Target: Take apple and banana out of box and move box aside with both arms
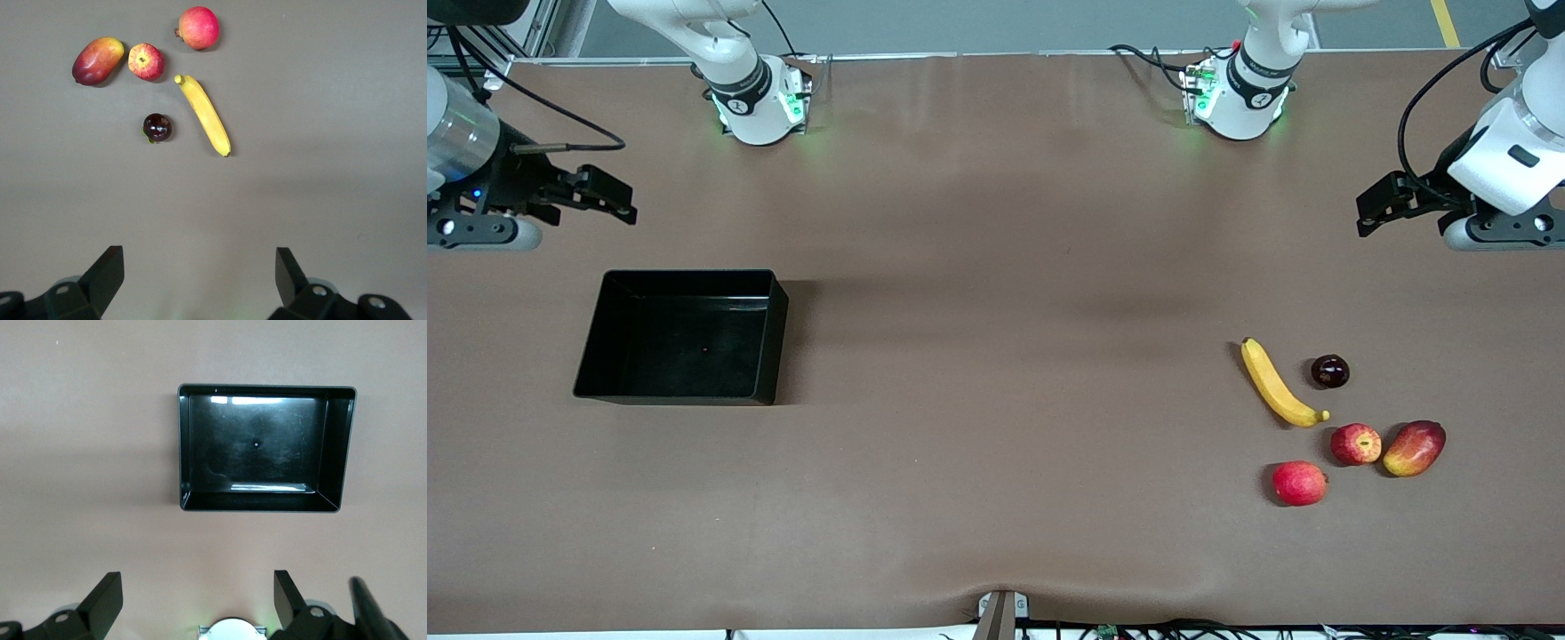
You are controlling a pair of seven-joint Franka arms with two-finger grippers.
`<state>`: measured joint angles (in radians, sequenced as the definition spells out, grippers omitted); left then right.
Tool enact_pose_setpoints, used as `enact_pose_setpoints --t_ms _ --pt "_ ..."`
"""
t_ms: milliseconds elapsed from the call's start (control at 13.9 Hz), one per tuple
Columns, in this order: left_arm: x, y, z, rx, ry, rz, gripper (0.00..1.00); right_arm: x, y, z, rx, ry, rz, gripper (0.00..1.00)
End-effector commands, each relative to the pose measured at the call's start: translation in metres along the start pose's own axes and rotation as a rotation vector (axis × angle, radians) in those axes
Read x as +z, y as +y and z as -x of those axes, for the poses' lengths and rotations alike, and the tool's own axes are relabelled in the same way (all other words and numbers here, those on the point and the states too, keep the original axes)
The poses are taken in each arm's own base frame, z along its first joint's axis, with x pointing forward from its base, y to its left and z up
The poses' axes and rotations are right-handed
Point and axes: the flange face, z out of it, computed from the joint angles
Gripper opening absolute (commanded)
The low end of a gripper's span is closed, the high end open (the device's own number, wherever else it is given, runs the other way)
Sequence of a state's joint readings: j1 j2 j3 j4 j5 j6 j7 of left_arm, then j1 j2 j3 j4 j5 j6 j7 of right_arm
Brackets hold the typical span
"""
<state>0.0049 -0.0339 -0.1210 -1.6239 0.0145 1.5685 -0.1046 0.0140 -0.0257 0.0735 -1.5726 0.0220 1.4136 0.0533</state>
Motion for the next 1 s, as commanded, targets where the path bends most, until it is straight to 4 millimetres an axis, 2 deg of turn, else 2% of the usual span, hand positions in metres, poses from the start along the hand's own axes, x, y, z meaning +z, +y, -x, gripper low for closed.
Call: enact_pose_setpoints --t_ms 0,932 --pt "-0.011 0.003 0.008 0.001 0.011 0.022 1.0 -0.007 0.036 0.016 -0.055 0.011 -0.051 1.0" --pt "-0.022 0.002 0.003 0.0 0.04 0.014 1.0 -0.011 0.04 0.013 -0.058 0.037 -0.054 1.0"
